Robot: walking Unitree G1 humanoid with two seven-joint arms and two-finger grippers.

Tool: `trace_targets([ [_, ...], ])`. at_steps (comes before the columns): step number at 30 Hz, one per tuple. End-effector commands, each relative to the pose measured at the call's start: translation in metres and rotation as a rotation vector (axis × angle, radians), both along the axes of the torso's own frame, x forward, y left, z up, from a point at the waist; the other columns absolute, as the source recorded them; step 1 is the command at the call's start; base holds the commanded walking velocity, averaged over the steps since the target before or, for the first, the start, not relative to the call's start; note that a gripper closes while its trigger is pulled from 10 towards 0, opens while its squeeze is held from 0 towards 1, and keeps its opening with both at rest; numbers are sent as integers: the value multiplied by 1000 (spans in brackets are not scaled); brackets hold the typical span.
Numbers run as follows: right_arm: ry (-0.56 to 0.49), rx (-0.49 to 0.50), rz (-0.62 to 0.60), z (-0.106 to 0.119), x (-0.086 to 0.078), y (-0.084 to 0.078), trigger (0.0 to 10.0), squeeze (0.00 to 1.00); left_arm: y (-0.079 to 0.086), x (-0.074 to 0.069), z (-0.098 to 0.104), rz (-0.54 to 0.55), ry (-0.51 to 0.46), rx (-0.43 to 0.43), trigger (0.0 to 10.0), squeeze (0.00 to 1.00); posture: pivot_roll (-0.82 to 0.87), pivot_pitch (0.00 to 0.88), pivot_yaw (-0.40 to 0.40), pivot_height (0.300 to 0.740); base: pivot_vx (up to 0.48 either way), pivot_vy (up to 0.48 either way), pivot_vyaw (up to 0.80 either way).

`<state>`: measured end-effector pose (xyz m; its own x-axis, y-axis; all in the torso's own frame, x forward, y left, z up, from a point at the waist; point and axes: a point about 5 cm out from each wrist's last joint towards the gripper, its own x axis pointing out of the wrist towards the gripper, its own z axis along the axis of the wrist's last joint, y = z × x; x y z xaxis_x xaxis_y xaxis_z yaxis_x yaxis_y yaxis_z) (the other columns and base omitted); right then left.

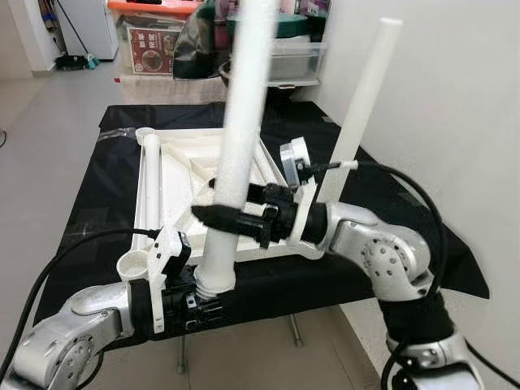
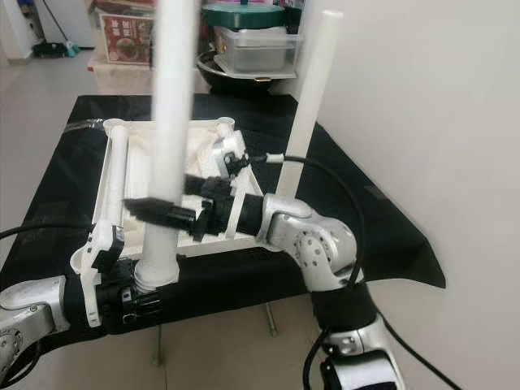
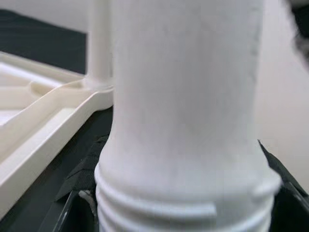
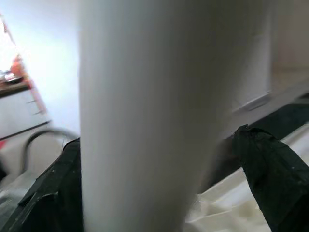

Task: Building children table

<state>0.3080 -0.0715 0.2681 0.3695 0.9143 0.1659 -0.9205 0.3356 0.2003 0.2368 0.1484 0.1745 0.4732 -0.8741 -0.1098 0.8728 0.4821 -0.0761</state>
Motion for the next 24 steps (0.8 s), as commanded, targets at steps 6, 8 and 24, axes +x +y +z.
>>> trace_targets([
  [6, 50, 51, -222, 5, 17, -15, 10000, 1000, 3, 7, -13, 32, -75, 148, 0, 0, 70, 0, -68, 740, 0, 0, 0],
  [8, 74, 80, -212, 7, 16, -13, 10000, 1000, 5, 10, -18, 58, -93, 196, 0, 0, 61, 0, -65, 740, 0, 0, 0],
  [24, 437, 228, -296, -28, 10, 25, 10000, 0, 15, 46, -37, 352, -298, 487, 0, 0, 48, 0, -79, 740, 0, 0, 0],
])
